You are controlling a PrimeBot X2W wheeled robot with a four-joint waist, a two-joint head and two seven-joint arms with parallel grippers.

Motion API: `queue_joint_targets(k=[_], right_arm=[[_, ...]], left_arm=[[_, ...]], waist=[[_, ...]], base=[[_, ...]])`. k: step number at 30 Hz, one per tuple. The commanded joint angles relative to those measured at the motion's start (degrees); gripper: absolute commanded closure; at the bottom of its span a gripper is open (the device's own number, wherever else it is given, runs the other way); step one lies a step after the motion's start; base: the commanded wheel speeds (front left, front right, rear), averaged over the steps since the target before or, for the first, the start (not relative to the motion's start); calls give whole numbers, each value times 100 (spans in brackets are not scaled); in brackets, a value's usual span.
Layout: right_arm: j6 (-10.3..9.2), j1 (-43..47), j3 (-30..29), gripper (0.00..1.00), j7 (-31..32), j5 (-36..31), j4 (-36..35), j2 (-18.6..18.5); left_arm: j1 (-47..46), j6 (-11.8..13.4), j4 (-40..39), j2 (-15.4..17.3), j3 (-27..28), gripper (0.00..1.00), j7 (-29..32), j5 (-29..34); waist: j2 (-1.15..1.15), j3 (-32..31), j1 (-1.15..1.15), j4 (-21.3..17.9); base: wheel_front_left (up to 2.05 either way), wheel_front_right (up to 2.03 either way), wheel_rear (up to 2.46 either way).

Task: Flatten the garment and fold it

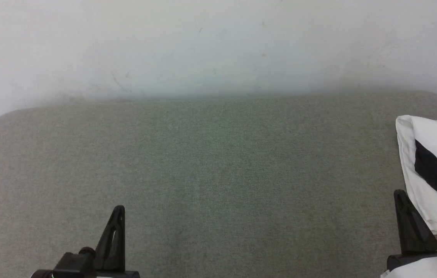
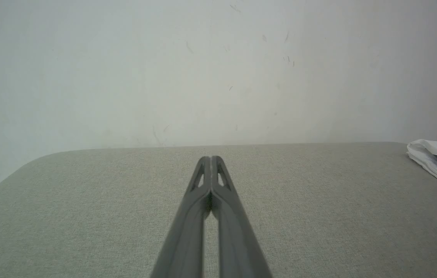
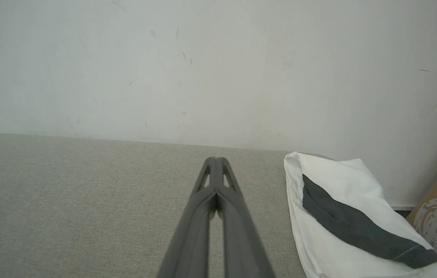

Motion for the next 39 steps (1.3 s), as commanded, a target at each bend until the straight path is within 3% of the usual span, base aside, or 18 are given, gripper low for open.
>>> queue_joint_targets(k=[1,39], right_arm=[[-1,-123,31,100,9,-26,39,3],[-2,-514,233,100,161,-102,432,10]], left_arm=[[-109,-91,55,-82,84,100,35,122],[-409,-733,464,-776,784,100,464,863]], waist=[[0,0,0,-3],[0,10,0,-54]], base=[[0,0,0],[0,0,0]])
